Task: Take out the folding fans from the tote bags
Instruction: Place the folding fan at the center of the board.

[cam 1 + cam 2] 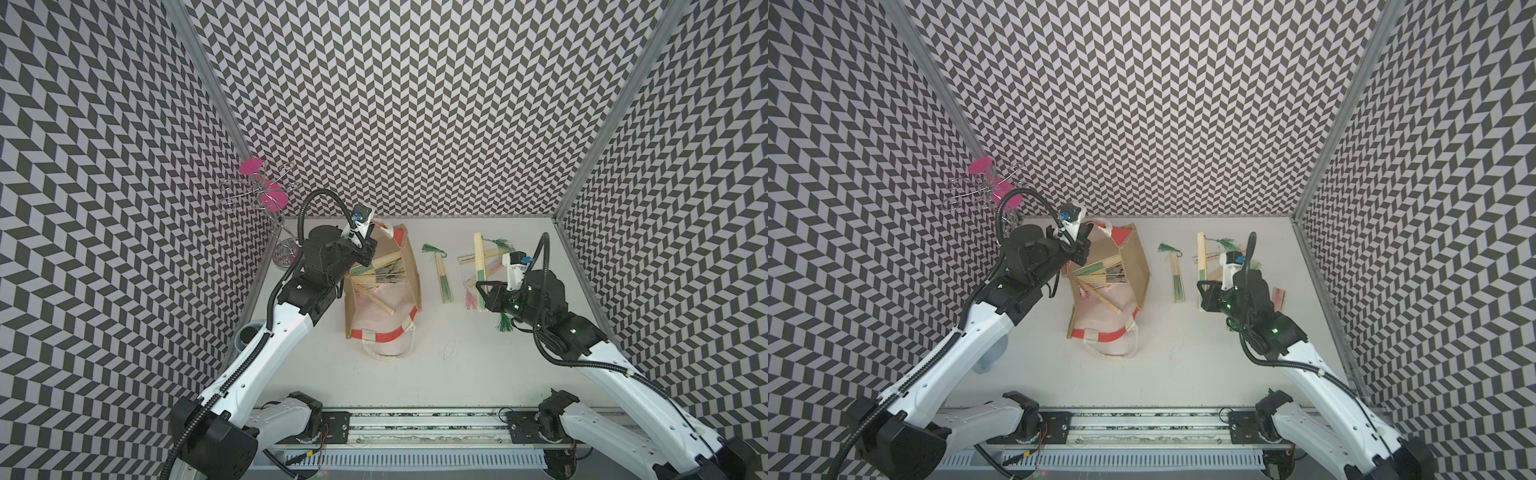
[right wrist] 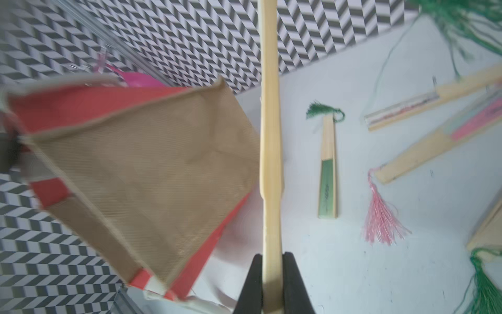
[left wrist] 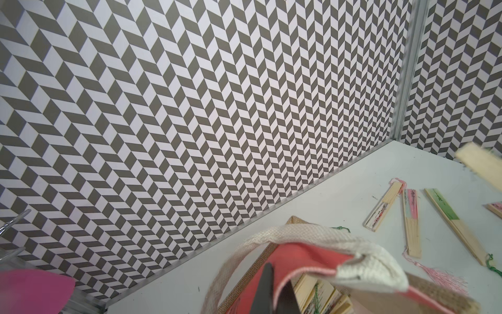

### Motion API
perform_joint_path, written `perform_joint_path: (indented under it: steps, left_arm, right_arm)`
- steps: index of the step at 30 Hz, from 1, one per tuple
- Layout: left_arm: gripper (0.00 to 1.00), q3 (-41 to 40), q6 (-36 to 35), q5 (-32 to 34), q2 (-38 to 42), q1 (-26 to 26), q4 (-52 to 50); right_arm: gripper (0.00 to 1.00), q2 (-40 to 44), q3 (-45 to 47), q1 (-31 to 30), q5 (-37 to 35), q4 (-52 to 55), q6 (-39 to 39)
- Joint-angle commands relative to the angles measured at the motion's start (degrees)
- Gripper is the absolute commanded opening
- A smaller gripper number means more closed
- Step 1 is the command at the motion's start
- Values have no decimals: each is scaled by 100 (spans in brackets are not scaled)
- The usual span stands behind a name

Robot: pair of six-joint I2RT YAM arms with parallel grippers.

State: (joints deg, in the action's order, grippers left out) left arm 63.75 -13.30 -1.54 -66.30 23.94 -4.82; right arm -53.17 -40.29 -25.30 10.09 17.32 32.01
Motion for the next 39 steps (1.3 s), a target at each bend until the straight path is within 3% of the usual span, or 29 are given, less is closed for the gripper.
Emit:
perform_joint_path:
  steps: [1, 13, 26, 31, 39]
  left_arm:
    - [0, 26, 51, -53, 223, -30, 518]
    - [0, 19, 100, -145, 188, -39, 570]
    - [0, -20, 152, -210, 205, -39, 596]
    - [0, -20, 169, -241, 222, -39, 590]
    - [0, -3, 171, -261, 187, -39, 579]
  right_arm:
    - [0, -193, 472, 171, 641, -432, 261]
    - [0, -1662, 1217, 344, 1529, -1156, 47]
    - [0, -2499, 1594, 342, 1592, -1763, 342]
    - [37, -2453, 1569, 346, 1257, -1450, 350]
    - [48, -1445, 1172, 337, 719, -586, 153]
